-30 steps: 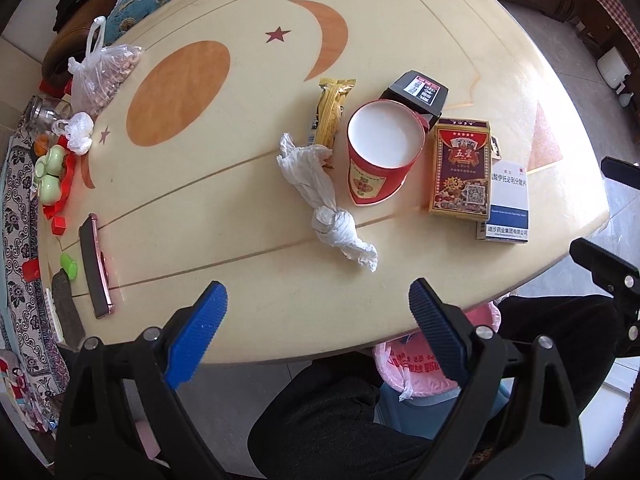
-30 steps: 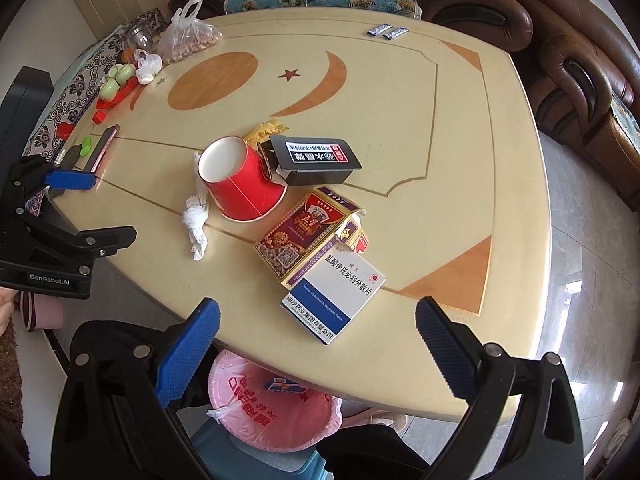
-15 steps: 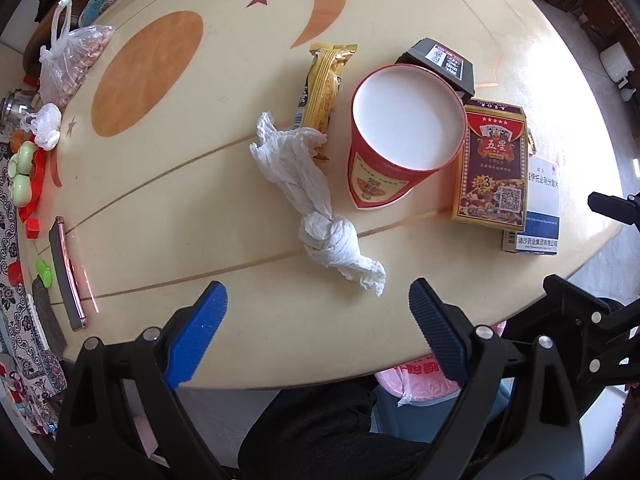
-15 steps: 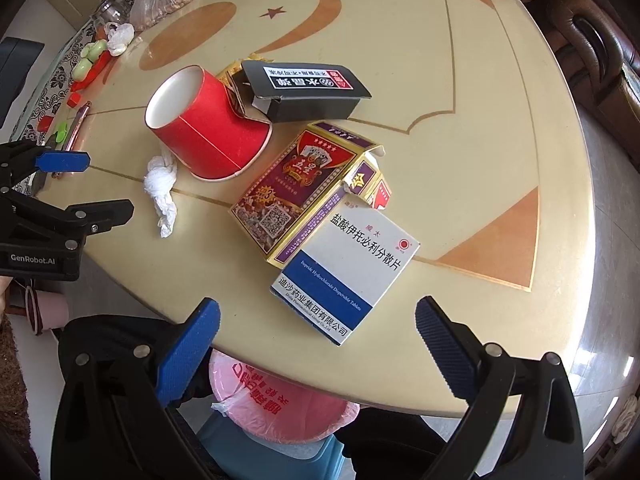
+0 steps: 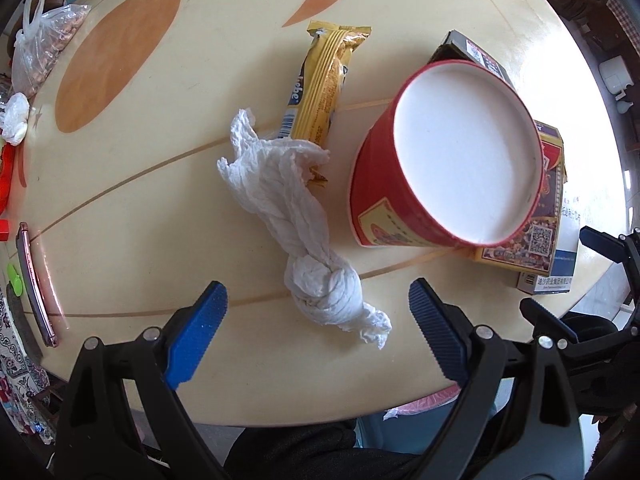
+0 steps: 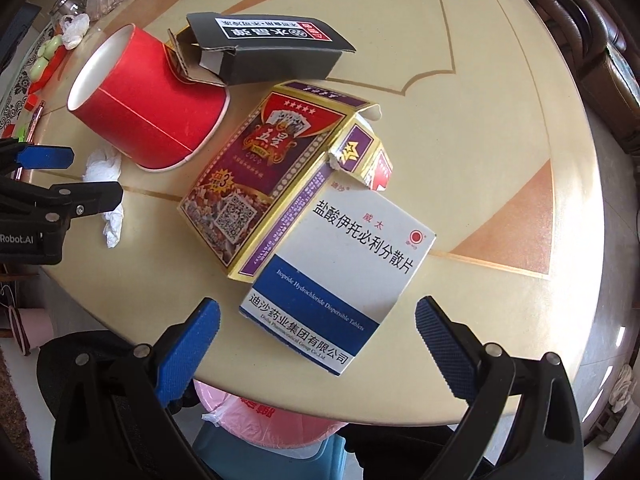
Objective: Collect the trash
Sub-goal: 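Close left gripper on the white tissue while right gripper closes on the white-blue medicine box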
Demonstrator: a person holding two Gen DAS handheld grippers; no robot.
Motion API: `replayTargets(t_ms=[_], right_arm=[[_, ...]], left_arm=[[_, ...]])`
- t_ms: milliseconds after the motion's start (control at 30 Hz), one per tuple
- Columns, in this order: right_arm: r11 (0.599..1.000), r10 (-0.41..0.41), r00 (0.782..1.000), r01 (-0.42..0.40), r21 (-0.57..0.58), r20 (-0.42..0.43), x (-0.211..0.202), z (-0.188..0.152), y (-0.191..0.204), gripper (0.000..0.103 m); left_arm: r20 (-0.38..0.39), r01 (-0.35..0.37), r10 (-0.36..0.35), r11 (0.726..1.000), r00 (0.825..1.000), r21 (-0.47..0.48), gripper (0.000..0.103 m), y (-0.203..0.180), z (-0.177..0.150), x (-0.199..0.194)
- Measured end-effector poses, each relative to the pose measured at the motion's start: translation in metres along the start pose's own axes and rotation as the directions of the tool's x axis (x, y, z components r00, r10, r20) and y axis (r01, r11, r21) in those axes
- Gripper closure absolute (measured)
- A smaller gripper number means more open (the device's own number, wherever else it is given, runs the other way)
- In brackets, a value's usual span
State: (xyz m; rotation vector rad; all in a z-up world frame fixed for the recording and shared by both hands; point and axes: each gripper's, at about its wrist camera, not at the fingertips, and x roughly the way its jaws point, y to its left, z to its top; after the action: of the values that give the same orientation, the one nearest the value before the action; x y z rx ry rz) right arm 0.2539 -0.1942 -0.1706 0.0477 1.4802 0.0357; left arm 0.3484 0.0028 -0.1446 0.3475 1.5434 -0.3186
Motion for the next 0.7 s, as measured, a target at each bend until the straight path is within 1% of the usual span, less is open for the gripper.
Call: replayTargets(t_ms=[67,200,267,300,367,433,467,500,567,600,667,700], right_arm=[[1.000,-0.009,1.000,0.009,0.008,-0.001,0.004,0.002,-0.001,0.007],[0.999,-0.025,1.000,0.026,0.023,-0.008,0.011,0.004,-0.003,0.007],[0.999,-0.023,1.000,0.023,0.034,-0.005,0.013,0.006,-0.005,0.007],[0.999,-0.028,1.000,0.028,0.034,0.001,0.013,0.006,-0.006,0.009],[0.999,-0.039,0.999,0.038,0.025,0.007,0.013,0.007,-0.007,0.011],[0.999,-0.045,0.999,0.045,0.013,0.010,0.014,0.008,-0.007,0.011],[0.999,-0.049,0.999,0.049,0.005,0.015,0.014,0.007,-0.006,0.012],[0.999,-0.048,0.999,0.048,-0.001,0.022,0.014,0.007,-0.006,0.013],[0.999,-0.048,0.998,0.048,-0.013,0.032,0.012,0.005,-0.001,0.017],[0.999,-0.047,0.998,0.048,-0.019,0.038,0.009,0.008,0.000,0.022],[0.998,-0.046,0.998,0.047,-0.028,0.037,0.008,0.008,0.000,0.025],[0.998,-0.047,0.998,0.048,-0.032,0.037,0.007,0.006,0.001,0.027]], left_arm=[[0.004,-0.001,0.001,1.000,1.000,-0.004,0.013,0.002,0.002,0.001],[0.019,0.020,-0.020,1.000,1.000,-0.011,0.013,0.008,0.003,0.001],[0.017,0.019,-0.019,1.000,1.000,-0.017,0.014,0.009,0.002,0.002],[0.016,0.024,-0.024,1.000,1.000,-0.020,0.019,0.012,0.001,0.003],[0.000,0.037,-0.037,0.999,0.999,-0.035,0.024,0.017,0.001,0.007],[-0.010,0.046,-0.046,0.998,0.999,-0.043,0.027,0.022,-0.002,0.012],[-0.019,0.047,-0.048,0.998,0.999,-0.046,0.031,0.023,-0.003,0.014],[-0.012,0.045,-0.046,0.998,0.999,-0.044,0.033,0.024,-0.004,0.013],[-0.010,0.031,-0.032,0.998,0.999,-0.046,0.039,0.026,-0.005,0.012],[-0.009,0.020,-0.020,0.999,1.000,-0.049,0.042,0.027,-0.006,0.011],[-0.011,0.010,-0.011,0.999,1.000,-0.054,0.047,0.028,-0.009,0.009],[-0.012,0.010,-0.010,0.999,1.000,-0.054,0.052,0.030,-0.011,0.008]])
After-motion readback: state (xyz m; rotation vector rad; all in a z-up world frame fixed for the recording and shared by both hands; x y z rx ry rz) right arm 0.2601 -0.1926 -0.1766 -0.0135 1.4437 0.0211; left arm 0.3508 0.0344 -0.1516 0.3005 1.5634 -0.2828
